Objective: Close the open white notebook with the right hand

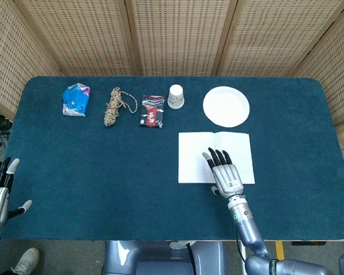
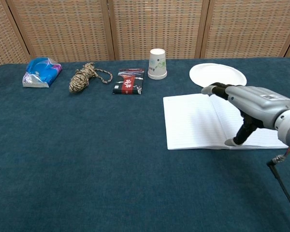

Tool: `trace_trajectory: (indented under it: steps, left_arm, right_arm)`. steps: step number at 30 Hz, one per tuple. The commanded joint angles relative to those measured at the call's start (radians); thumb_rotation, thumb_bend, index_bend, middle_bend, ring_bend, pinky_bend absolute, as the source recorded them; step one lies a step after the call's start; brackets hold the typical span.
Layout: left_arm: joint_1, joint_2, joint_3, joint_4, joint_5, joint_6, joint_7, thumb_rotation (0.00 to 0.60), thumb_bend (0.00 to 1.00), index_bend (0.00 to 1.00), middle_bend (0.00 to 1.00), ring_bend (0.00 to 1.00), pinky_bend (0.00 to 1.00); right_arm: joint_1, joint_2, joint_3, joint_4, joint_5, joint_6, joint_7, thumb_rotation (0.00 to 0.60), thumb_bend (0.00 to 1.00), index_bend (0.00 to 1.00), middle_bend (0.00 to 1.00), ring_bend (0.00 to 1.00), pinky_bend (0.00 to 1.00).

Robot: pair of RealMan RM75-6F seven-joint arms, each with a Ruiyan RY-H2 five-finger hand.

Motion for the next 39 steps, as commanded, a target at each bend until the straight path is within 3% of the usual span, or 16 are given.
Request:
trace_trajectory:
  steps: [1,15,39]
  left_arm:
    - [-0.004,-0.003,-0.002,0.004,-0.011,-0.009,-0.001,0.600,0.06,0.00,0.00,0.00,0.00]
    - [-0.010,-0.001,-0.012,0.006,-0.024,-0.009,-0.012,0.600,0.06,0.00,0.00,0.00,0.00]
    - [-0.020,-0.001,-0.016,0.025,-0.047,-0.028,-0.042,0.600,0.06,0.00,0.00,0.00,0.00]
  right_arm:
    - [0.017,-0.027,0.008,0.028,0.026,-0.012,-0.004,0.600,0.37,0.00,0.00,0.00,0.00]
    - [0.079,-0.153,0.012,0.145,0.093,-0.038,-0.014,0.600,0.38,0.00,0.00,0.00,0.00]
    - [0.128,-0.241,0.013,0.279,0.119,-0.061,0.001,0.600,0.42,0.00,0.00,0.00,0.00]
